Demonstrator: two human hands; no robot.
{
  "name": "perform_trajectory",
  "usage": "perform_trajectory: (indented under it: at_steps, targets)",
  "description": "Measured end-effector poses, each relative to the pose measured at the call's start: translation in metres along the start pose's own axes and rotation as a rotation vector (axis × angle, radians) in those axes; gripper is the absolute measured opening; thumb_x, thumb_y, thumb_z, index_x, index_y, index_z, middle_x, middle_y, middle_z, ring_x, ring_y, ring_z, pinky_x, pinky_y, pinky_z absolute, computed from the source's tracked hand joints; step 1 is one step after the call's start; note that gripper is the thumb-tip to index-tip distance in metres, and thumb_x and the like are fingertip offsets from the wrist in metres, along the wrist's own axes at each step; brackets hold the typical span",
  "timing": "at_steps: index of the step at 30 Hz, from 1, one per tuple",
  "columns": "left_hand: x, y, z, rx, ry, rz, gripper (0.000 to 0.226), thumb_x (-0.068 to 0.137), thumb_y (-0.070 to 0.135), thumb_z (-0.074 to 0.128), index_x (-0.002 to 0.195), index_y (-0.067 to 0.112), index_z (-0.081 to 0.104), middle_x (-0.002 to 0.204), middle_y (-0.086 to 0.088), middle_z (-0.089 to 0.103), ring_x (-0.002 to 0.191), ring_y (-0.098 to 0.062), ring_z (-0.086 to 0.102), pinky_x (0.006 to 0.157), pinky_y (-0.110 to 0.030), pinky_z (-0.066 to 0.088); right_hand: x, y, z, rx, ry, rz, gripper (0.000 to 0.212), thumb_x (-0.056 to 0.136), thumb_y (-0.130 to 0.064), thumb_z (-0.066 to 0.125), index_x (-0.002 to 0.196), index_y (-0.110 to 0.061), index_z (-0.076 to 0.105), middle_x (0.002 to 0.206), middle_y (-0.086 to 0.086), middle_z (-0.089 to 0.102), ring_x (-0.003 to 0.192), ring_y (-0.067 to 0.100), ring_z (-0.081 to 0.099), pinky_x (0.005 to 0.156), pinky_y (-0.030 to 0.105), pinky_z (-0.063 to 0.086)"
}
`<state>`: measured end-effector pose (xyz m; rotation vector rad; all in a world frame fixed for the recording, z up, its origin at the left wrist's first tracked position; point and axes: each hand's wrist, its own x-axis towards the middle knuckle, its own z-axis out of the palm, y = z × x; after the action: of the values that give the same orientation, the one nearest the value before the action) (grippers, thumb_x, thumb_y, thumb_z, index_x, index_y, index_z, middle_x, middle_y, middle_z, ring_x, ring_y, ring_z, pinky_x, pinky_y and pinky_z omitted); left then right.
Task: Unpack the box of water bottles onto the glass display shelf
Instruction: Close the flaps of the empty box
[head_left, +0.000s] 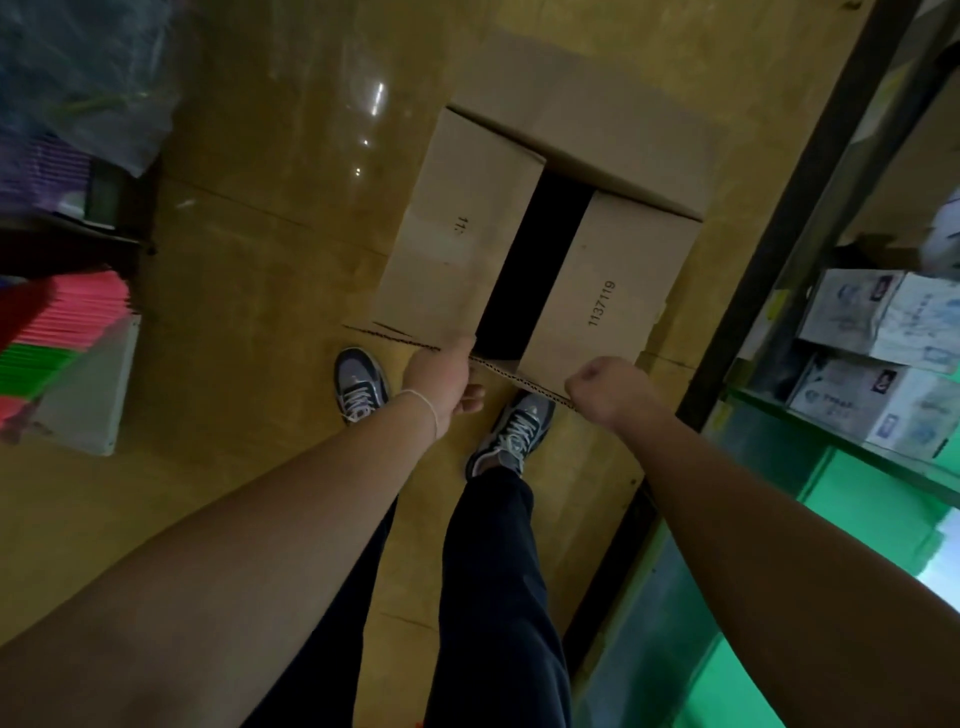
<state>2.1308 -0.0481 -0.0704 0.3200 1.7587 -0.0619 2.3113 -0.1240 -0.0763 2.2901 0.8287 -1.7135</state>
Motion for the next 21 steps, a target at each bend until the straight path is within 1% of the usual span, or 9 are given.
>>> perform_trajectory:
  at_steps: [3,4,6,8,10,14,16,18,21]
  targets:
    - [0.0,0.003,0.026,0.134,-0.05,-0.021,0.041,0.095,0.048,0.052,0.101,0.008,0.06,0.081,-0.008,0.06,0.063,-0.023,0.06,0.057,-0.032,0.054,0.016,-0.009,-0.007,0.053,0.054,-0.037,0.026,0.093,-0.02,0.051,0.069,-0.012,0.053,0.067,0.005,0.055,0.074,0.028,0.056,0.062,0.03,0.044]
    - [0.0,0.007,0.034,0.163,-0.06,-0.035,0.044,0.095,0.051,0.051,0.099,0.008,0.06,0.079,-0.008,0.06,0.061,-0.023,0.059,0.057,-0.031,0.053,0.023,-0.011,-0.011,0.053,0.079,-0.055,0.027,0.093,-0.02,0.051,0.067,-0.014,0.052,0.067,0.004,0.056,0.074,0.03,0.058,0.061,0.03,0.044]
    - [0.004,0.019,0.047,0.235,-0.071,-0.074,0.049,0.094,0.055,0.047,0.094,0.008,0.059,0.076,-0.008,0.061,0.058,-0.023,0.058,0.056,-0.029,0.05,0.035,-0.014,-0.02,0.027,0.137,-0.083,0.022,0.094,-0.023,0.051,0.077,-0.013,0.061,0.08,0.008,0.065,0.085,0.032,0.064,0.07,0.034,0.052]
    - [0.011,0.034,0.059,0.317,-0.073,-0.103,0.054,0.094,0.057,0.043,0.091,0.006,0.06,0.075,-0.01,0.063,0.058,-0.024,0.059,0.058,-0.029,0.05,0.048,-0.017,-0.03,-0.005,0.198,-0.1,0.02,0.094,-0.026,0.051,0.092,-0.012,0.066,0.096,0.01,0.069,0.093,0.031,0.065,0.082,0.041,0.056]
    - [0.02,0.05,0.072,0.396,-0.083,-0.113,0.055,0.096,0.056,0.04,0.087,0.005,0.059,0.073,-0.01,0.063,0.058,-0.024,0.06,0.058,-0.029,0.049,0.06,-0.018,-0.038,-0.038,0.24,-0.117,0.024,0.094,-0.029,0.051,0.102,-0.012,0.066,0.102,0.012,0.069,0.097,0.032,0.064,0.085,0.046,0.055]
    - [0.046,0.073,0.089,0.56,-0.091,-0.138,0.051,0.098,0.048,0.037,0.087,0.004,0.06,0.07,-0.01,0.063,0.055,-0.024,0.059,0.055,-0.027,0.047,0.086,-0.018,-0.056,-0.08,0.326,-0.162,0.039,0.093,-0.034,0.05,0.122,-0.012,0.064,0.117,0.013,0.066,0.105,0.033,0.062,0.09,0.046,0.054]
    - [0.06,0.078,0.093,0.614,-0.098,-0.156,0.052,0.098,0.048,0.037,0.089,0.003,0.062,0.069,-0.01,0.065,0.056,-0.024,0.06,0.057,-0.027,0.047,0.1,-0.018,-0.068,-0.08,0.405,-0.183,0.042,0.095,-0.032,0.05,0.13,-0.01,0.06,0.124,0.016,0.061,0.11,0.032,0.06,0.096,0.044,0.051]
    - [0.072,0.082,0.097,0.645,-0.107,-0.172,0.055,0.098,0.05,0.036,0.092,0.002,0.063,0.071,-0.011,0.066,0.058,-0.025,0.062,0.058,-0.028,0.048,0.113,-0.019,-0.082,-0.089,0.495,-0.188,0.044,0.096,-0.03,0.049,0.134,-0.01,0.057,0.133,0.017,0.054,0.124,0.033,0.05,0.107,0.041,0.041]
    - [0.082,0.084,0.1,0.688,-0.104,-0.16,0.06,0.099,0.053,0.034,0.094,0.002,0.063,0.072,-0.012,0.065,0.057,-0.025,0.062,0.058,-0.028,0.048,0.129,-0.022,-0.102,-0.105,0.576,-0.17,0.046,0.096,-0.03,0.049,0.136,-0.007,0.053,0.136,0.02,0.047,0.129,0.037,0.04,0.107,0.042,0.035]
